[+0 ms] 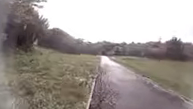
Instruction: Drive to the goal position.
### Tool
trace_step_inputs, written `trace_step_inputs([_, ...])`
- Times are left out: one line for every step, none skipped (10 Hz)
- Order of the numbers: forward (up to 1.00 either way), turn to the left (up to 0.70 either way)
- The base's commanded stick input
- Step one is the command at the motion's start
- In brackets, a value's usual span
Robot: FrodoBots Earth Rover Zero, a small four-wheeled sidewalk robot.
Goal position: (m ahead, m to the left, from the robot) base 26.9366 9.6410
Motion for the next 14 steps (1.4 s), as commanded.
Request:
trace_step_inputs([0.70, -0.09])
trace_step_inputs([0.70, -0.28])
trace_step_inputs([0.70, -0.35])
trace_step_inputs([0.70, -0.35])
trace_step_inputs([0.70, -0.35])
trace_step_inputs([0.70, -0.35])
trace_step_inputs([0.70, -0.35])
trace_step_inputs([0.70, -0.35])
trace_step_inputs([0.70, -0.35])
trace_step_inputs([0.70, -0.35])
trace_step_inputs([0.70, -0.35])
trace_step_inputs([0.70, -0.35])
trace_step_inputs([0.70, -0.35])
trace_step_inputs([0.70, -0.35])
